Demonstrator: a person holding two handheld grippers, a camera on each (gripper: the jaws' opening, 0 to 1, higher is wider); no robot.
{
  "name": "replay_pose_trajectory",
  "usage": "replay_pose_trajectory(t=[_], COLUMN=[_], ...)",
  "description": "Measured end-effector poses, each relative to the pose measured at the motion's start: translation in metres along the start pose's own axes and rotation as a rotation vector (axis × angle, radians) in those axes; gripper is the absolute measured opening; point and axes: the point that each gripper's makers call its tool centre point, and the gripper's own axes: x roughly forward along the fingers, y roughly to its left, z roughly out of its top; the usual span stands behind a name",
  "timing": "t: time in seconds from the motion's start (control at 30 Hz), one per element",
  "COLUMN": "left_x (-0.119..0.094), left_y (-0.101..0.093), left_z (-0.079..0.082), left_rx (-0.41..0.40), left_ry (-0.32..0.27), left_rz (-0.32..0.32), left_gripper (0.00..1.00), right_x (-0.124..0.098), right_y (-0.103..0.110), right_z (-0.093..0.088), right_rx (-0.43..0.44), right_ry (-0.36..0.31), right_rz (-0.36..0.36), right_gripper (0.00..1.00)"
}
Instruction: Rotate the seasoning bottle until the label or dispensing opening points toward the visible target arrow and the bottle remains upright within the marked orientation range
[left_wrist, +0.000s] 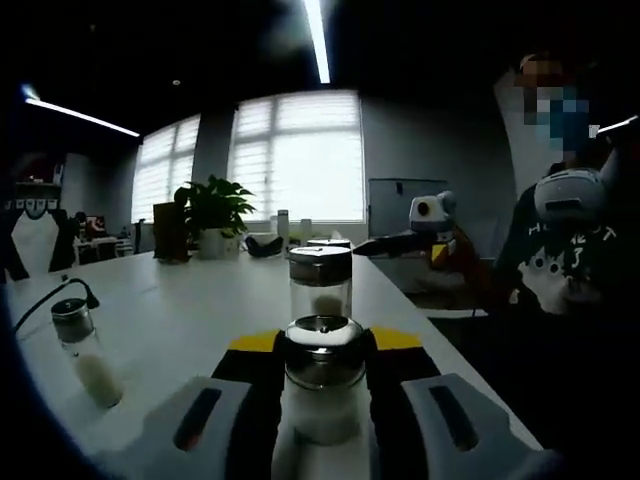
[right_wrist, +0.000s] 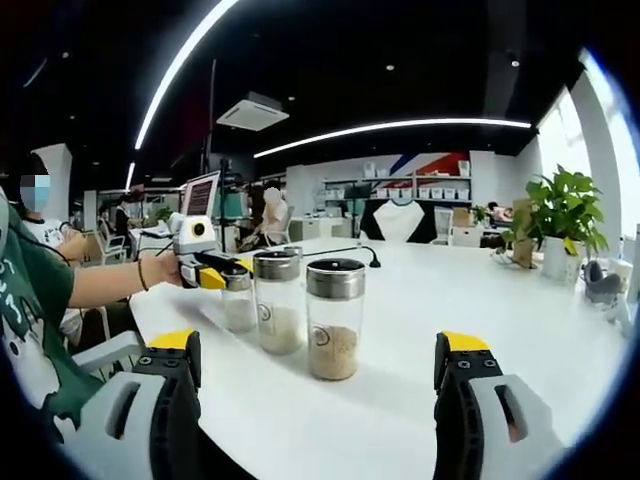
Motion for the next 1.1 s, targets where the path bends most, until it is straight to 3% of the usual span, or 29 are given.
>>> replay_pose_trajectory(t=[0.57,0.93,1.1], left_x=[0.0010,-0.0009,-0.0008], left_y=[0.0033,0.0049,0.0054], left_z=[-0.0013,-0.0017,-0.0017], left_rx=[-0.011,-0.024,-0.014], left_ry=[-0.001,-0.036,-0.024], left_rz=[0.056,0.147,0.178], left_gripper=[0.33,0.33,0.33], right_x=[0.0009,0.0004,0.0001], right_y=[-0.0002,0.0004,0.0001], right_z=[0.0016,0.0031,0.0017], right_rx=[0.001,0.010,0.016], right_ry=[-0.016,-0.025,-0.018], right_rz=[-0.001,0.003,0.002], right_gripper=[1.00,0.99,0.98])
